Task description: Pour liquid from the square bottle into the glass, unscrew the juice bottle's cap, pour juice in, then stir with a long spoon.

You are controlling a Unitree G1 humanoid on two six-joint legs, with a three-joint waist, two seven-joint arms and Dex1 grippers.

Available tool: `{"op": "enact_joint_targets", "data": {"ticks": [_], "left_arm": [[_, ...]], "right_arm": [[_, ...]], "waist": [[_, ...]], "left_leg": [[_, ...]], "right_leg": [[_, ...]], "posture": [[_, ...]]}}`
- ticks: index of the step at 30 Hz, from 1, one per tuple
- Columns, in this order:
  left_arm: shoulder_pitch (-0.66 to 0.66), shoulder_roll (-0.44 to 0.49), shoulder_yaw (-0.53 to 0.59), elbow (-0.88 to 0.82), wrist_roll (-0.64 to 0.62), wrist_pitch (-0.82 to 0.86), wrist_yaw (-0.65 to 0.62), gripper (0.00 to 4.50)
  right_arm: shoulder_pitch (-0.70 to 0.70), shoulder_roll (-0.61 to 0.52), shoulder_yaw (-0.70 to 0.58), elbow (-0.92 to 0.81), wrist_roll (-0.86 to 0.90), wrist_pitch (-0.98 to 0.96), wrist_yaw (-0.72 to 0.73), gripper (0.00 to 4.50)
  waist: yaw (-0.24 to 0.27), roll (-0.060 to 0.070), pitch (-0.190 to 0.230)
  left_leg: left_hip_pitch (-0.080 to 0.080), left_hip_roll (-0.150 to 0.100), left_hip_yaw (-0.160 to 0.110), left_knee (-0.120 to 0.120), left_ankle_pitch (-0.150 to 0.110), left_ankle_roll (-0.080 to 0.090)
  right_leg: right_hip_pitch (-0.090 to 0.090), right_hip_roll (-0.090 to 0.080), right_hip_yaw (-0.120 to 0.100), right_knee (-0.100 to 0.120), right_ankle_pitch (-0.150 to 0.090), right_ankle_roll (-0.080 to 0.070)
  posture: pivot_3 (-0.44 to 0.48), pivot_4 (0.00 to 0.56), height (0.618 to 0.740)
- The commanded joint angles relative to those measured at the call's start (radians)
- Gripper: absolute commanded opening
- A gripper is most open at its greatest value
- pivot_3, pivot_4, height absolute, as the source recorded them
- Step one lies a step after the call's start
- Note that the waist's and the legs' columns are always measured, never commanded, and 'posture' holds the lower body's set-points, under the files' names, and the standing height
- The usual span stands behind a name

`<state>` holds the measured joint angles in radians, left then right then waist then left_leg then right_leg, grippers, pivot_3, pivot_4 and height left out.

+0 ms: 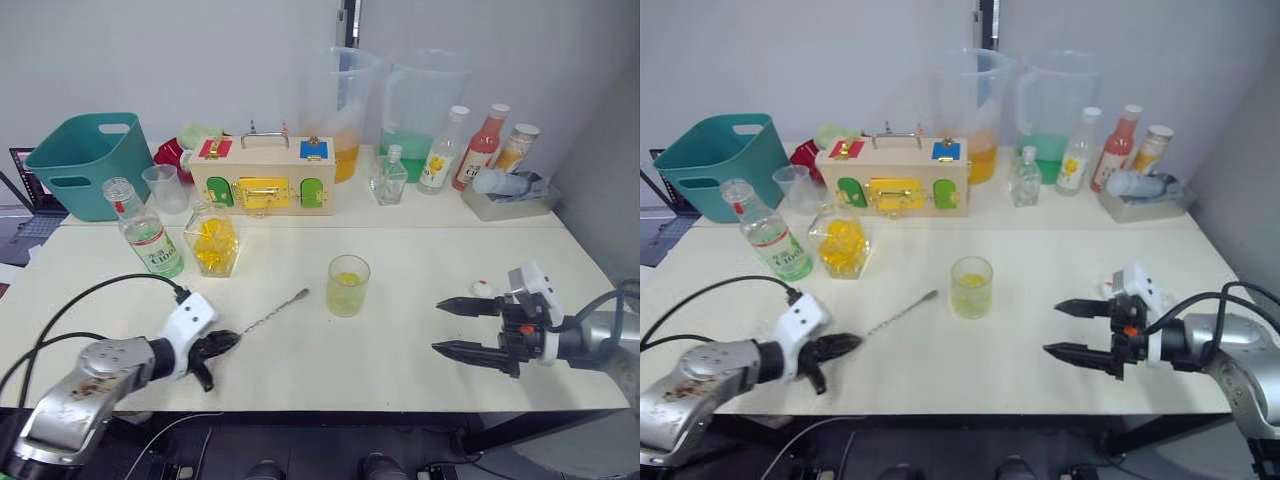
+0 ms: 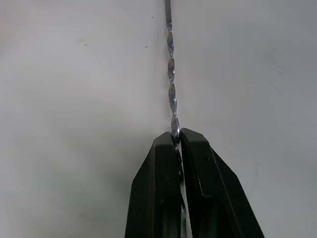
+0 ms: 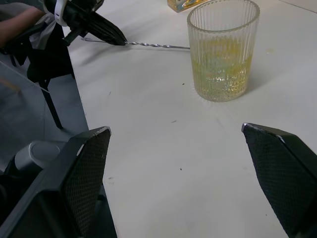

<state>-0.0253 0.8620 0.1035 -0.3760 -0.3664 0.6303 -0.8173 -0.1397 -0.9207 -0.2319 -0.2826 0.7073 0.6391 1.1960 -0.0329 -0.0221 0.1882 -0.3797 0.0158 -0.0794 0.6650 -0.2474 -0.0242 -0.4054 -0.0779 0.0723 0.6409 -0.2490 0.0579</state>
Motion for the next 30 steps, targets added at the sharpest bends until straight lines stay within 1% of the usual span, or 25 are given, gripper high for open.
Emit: {"op": "enact_joint_targets", "data": {"ticks": [1, 3, 5, 8, 13, 16, 18, 22, 24, 26, 30], "left_arm": [[-0.016, 0.028, 0.001, 0.095, 0.044, -0.135, -0.07, 0.03], [-0.036, 0.031, -0.012, 0.177, 0.063, -0.177, -0.093, 0.03], [-0.045, 0.028, -0.018, 0.214, 0.073, -0.196, -0.105, 0.03], [-0.046, 0.041, -0.032, 0.238, 0.075, -0.217, -0.153, 1.06], [-0.123, 0.081, -0.059, 0.265, 0.076, -0.189, -0.214, 2.68], [-0.174, 0.101, -0.078, 0.269, 0.066, -0.145, -0.243, 2.68], [-0.202, 0.127, -0.111, 0.288, 0.095, -0.137, -0.267, 2.68], [-0.201, 0.147, -0.141, 0.31, 0.112, -0.149, -0.303, 2.68], [-0.182, 0.162, -0.181, 0.315, 0.143, -0.14, -0.317, 2.68], [-0.172, 0.173, -0.211, 0.324, 0.172, -0.131, -0.32, 2.09], [-0.168, 0.183, -0.234, 0.322, 0.18, -0.104, -0.337, 0.81]], "right_arm": [[-0.007, 0.003, -0.011, -0.012, -0.004, -0.026, -0.007, 4.5], [-0.001, 0.008, -0.014, -0.013, -0.008, -0.033, -0.016, 4.5], [0.003, 0.01, -0.018, -0.013, -0.012, -0.038, -0.018, 4.5], [0.026, 0.017, -0.036, -0.025, 0.017, -0.017, -0.025, 4.5], [0.061, 0.027, -0.054, -0.052, 0.011, -0.029, -0.045, 4.5], [0.077, 0.037, -0.06, -0.066, 0.015, -0.029, -0.057, 4.5], [0.084, 0.045, -0.06, -0.076, 0.011, -0.035, -0.068, 4.5], [0.089, 0.056, -0.066, -0.09, 0.012, -0.035, -0.086, 4.5], [0.104, 0.06, -0.071, -0.103, 0.012, -0.035, -0.095, 4.5], [0.114, 0.062, -0.076, -0.111, 0.012, -0.035, -0.104, 4.5], [0.118, 0.061, -0.08, -0.118, 0.012, -0.034, -0.113, 4.5]], "waist": [[0.006, 0.0, 0.0], [0.009, 0.0, 0.0], [0.011, 0.0, 0.0], [0.013, 0.0, 0.0], [0.014, 0.0, 0.0], [0.014, 0.0, 0.0], [0.013, 0.0, 0.0], [0.005, 0.0, 0.0], [0.005, 0.0, 0.0], [0.005, 0.0, 0.0], [-0.006, 0.002, -0.001]], "left_leg": [[0.0, 0.0, 0.0, 0.0, 0.0, 0.0], [-0.001, 0.0, 0.0, 0.0, 0.0, 0.0], [-0.001, 0.0, 0.0, 0.0, 0.0, 0.0], [-0.001, 0.0, 0.0, 0.0, 0.0, 0.0], [-0.001, 0.0, 0.0, 0.0, 0.0, 0.0], [-0.001, 0.001, 0.0, 0.0, 0.0, 0.0], [-0.001, 0.001, 0.0, 0.0, 0.0, 0.0], [-0.001, 0.001, 0.0, -0.001, 0.0, 0.0], [-0.001, 0.001, 0.0, -0.001, 0.0, 0.0], [-0.001, 0.001, 0.0, -0.001, 0.0, 0.0], [0.001, 0.001, 0.0, -0.002, 0.0, 0.0]], "right_leg": [[0.0, 0.0, 0.0, -0.001, 0.0, 0.0], [0.0, 0.0, 0.0, -0.001, 0.0, 0.0], [0.0, 0.0, 0.0, -0.001, 0.0, 0.0], [-0.001, 0.0, 0.0, -0.001, 0.0, 0.0], [-0.001, 0.0, 0.0, 0.0, 0.0, 0.0], [-0.001, 0.0, 0.0, 0.0, 0.0, 0.0], [-0.001, 0.0, 0.0, 0.0, 0.0, 0.0], [-0.001, 0.001, 0.0, 0.0, 0.0, 0.0], [-0.001, 0.001, 0.0, 0.0, 0.0, 0.0], [-0.001, 0.001, 0.0, 0.0, 0.0, 0.0], [0.0, 0.0, 0.0, 0.0, 0.0, 0.0]], "posture": [[0.0, 0.15, 0.74], [0.0, 0.15, 0.74], [0.0, 0.15, 0.74], [0.0, 0.15, 0.74], [0.0, 0.15, 0.74], [0.0, 0.15, 0.74], [0.0, 0.15, 0.74], [0.0, 0.15, 0.74], [0.0, 0.15, 0.74], [0.0, 0.15, 0.74], [0.0, 0.15, 0.74]]}}
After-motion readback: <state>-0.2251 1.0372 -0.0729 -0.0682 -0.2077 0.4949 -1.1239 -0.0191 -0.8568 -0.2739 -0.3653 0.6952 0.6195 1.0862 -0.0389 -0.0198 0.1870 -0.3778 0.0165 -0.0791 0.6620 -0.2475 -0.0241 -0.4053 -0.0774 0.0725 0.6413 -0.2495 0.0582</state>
